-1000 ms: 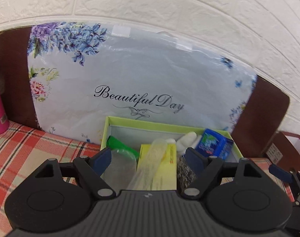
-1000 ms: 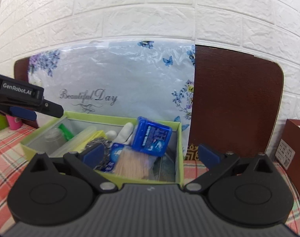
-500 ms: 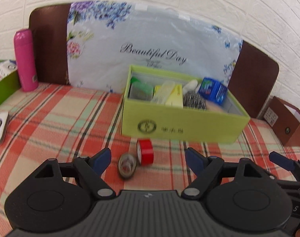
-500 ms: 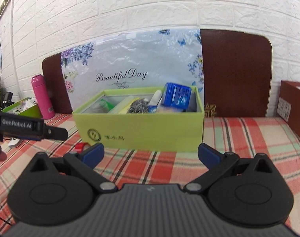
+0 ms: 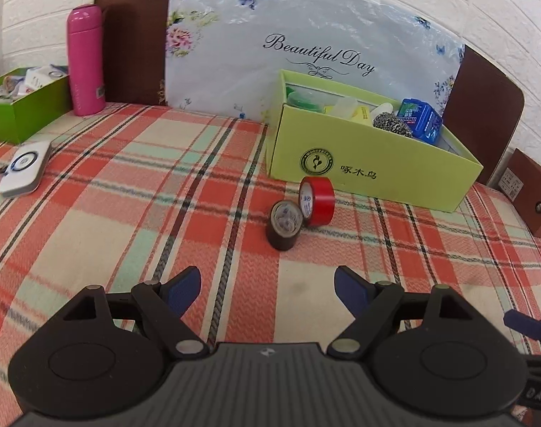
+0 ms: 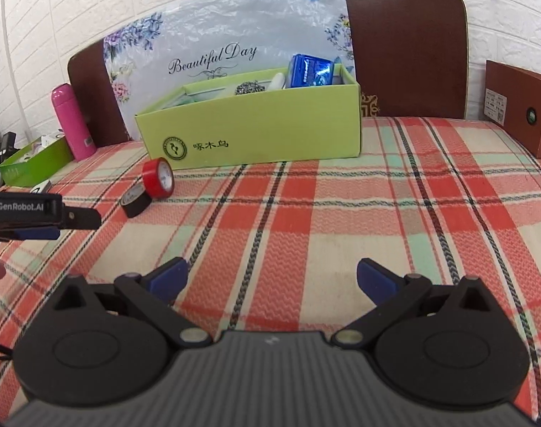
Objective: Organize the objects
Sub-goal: 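Grasp the black tape roll with the left gripper while the right gripper grasps the red tape roll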
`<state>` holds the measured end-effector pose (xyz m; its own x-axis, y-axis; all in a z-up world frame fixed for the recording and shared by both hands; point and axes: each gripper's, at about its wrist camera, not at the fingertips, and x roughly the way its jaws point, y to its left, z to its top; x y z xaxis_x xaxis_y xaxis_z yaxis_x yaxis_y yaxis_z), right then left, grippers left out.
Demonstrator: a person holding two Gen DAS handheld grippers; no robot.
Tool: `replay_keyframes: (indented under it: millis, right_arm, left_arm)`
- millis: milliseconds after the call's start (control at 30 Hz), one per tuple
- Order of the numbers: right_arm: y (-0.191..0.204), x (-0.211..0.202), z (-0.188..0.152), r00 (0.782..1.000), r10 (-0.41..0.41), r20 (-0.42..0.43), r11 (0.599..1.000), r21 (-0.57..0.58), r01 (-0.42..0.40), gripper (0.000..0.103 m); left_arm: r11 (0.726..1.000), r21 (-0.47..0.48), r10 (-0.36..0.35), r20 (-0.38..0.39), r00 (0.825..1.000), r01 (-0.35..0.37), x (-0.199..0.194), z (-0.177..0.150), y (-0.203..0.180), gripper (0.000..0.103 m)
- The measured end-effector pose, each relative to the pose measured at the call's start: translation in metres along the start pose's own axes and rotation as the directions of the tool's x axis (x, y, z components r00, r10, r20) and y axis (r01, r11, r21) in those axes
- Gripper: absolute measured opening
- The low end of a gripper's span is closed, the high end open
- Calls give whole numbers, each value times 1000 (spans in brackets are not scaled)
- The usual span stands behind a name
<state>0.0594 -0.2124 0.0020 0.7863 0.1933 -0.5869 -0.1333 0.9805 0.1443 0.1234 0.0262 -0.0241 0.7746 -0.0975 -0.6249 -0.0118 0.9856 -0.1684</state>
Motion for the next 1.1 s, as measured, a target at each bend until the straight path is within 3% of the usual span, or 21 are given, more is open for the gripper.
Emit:
replay_keyframes:
  millis: [133,200,367,400,433,533,700,867,1100]
  right_arm:
    - [5,-6,1,1000,-3,11,1000,-13,3,103]
    - [8,-8,1,1000,-9,12,1000,-24,9,103]
    - [10,-10,4,1000,-10,15,1000,-25,11,103]
    - [11,-10,6,1000,-12,20,1000,-26,12,103]
    - [12,-9,9,1000,-11,24,1000,-29,12,103]
    - [20,-5,22,999,-14,45,999,-48,16,99]
    - [50,19,47,997,36,67,991,-128,-27,87]
    - [86,63,67,989,140,36,975,-178,-132,72]
    - [116,117,82,991,133,8,965,-228,-128,61]
  left_arm:
    - [999,52,-2,3,1000,2,26,16,-10,85]
    - [998,59,-10,-18,1000,11,41,20,-14,80]
    - [997,55,-55,-80,995,59,62,21,-20,54]
    - [996,62,-54,-75,996,59,63,21,-20,43]
    - [996,73,-53,-74,996,59,63,21,-21,25]
    - [991,44,-119,-95,988,123,61,22,-13,12]
    - [989,56,-129,-104,986,135,55,20,-3,8]
    - [990,48,-124,-104,987,129,51,19,13,8]
    - [993,10,-119,-104,987,120,47,16,37,8]
